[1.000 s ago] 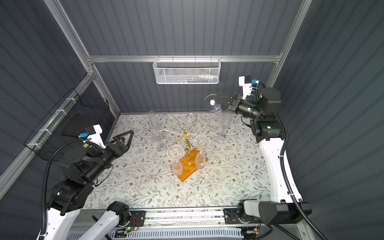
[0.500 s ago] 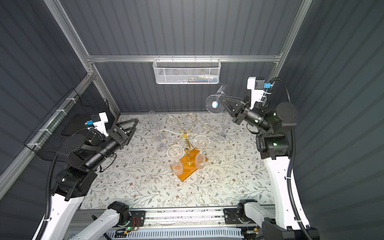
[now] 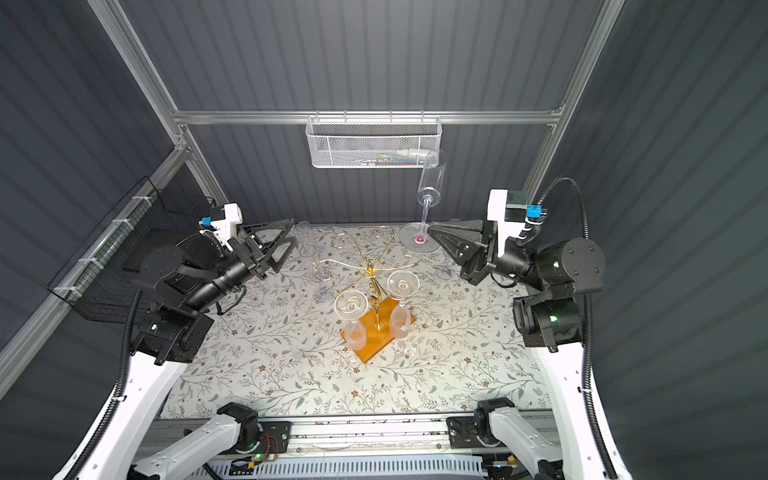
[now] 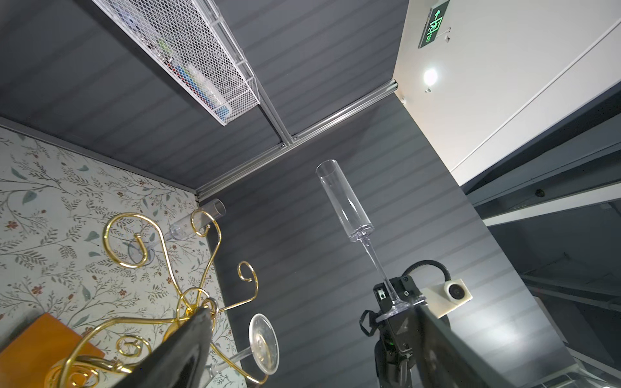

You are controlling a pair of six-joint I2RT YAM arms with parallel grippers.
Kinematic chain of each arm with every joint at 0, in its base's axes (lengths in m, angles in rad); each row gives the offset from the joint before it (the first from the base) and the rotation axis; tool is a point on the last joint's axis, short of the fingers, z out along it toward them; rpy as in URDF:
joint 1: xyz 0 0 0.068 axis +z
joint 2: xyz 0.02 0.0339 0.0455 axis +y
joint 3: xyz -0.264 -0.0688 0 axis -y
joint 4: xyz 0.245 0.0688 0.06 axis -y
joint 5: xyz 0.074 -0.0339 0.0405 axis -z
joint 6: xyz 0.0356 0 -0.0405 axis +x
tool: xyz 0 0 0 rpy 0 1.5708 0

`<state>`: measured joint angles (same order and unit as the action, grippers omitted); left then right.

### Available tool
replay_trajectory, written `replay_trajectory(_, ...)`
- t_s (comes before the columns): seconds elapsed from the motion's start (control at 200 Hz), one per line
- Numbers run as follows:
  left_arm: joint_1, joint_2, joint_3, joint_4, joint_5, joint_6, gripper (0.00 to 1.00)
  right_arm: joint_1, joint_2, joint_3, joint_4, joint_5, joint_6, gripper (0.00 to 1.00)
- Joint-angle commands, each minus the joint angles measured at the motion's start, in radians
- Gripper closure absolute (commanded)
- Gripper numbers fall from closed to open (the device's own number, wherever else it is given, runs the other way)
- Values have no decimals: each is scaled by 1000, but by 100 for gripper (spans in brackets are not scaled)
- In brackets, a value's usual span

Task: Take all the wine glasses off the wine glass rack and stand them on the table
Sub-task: 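Raise the held clear glass upright while the left gripper reaches toward its stem, then close the left gripper on the glass stem while the right gripper opens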

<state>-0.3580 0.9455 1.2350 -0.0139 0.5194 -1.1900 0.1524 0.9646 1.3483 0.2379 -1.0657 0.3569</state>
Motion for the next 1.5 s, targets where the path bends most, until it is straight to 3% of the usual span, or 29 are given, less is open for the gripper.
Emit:
replay_trajectory(0.0,7,19,56,86,76,-34,7,18,-18,-6,37,19,-83,100)
replay_trajectory(0.355,-22,103,82,184,144,-87,7,127,-7,-19,42,2,-250,100)
replay_trajectory(0.59,-169,185,127,219,176,-20,7,244,20,-30,43,7,-370,100)
replay_trajectory(0.76,-227,221,146,261,193,-6,10,309,23,-50,33,33,-458,100)
replay_trajectory(1.131,-338,268,142,337,220,15,27,415,52,-71,33,86,-537,100)
replay_trajectory(1.246,-362,272,147,303,212,58,38,428,66,-65,34,91,-534,100)
replay_trajectory(1.496,-385,284,150,314,214,50,52,462,70,-65,-20,106,-600,100)
